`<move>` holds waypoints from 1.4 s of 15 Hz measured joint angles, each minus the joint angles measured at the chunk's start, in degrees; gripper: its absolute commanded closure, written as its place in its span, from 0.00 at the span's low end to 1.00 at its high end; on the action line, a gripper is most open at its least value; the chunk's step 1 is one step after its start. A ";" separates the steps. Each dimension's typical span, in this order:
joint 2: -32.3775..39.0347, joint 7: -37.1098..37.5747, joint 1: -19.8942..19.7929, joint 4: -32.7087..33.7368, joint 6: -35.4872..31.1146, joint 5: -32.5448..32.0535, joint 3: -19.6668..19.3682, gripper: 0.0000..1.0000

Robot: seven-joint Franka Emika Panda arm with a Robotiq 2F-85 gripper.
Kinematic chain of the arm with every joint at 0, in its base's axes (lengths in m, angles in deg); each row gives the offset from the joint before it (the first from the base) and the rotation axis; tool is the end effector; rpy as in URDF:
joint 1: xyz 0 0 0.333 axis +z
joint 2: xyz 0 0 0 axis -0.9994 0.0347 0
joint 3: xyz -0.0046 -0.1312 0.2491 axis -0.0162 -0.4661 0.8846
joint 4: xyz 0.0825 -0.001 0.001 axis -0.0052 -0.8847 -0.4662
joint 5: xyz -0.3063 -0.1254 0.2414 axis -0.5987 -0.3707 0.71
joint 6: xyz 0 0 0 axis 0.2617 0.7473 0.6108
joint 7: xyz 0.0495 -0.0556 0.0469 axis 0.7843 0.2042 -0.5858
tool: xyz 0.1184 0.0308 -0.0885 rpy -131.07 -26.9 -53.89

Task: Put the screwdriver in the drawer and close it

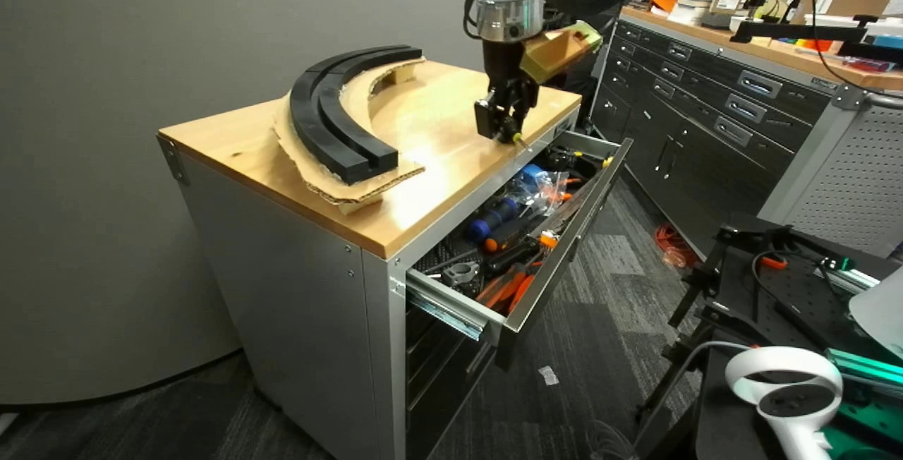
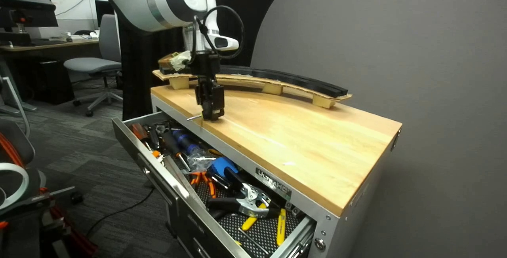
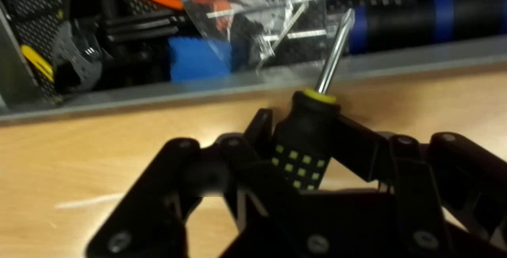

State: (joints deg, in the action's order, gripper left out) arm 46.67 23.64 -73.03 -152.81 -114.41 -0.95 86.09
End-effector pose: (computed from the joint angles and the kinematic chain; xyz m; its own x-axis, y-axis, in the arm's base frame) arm 0.5742 0.1070 0.1866 0.9967 -0.0780 0.0207 -0.0806 -0.9578 0.2757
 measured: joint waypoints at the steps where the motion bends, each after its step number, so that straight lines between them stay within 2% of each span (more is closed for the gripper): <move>1: -2.27 0.35 0.14 -3.14 1.30 -0.89 0.03 0.86; 5: -10.12 1.91 -0.14 -15.99 3.13 -1.74 1.14 0.88; 8: -12.95 5.58 -0.40 -22.20 -0.67 -1.70 3.05 0.88; 12: -13.11 12.89 -0.40 -25.56 -9.15 -1.91 6.12 0.88; 15: -12.51 19.12 -0.23 -25.92 -14.32 -4.89 7.51 0.88; 16: -12.28 21.21 -0.09 -25.89 -15.55 -6.34 7.72 0.38; 17: -12.05 23.16 0.07 -25.79 -16.43 -7.81 7.83 0.37; 21: -11.06 28.66 0.37 -25.37 -17.37 -12.41 7.89 0.08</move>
State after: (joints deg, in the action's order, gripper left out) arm 35.61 52.31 -72.66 -178.18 -131.77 -13.36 93.98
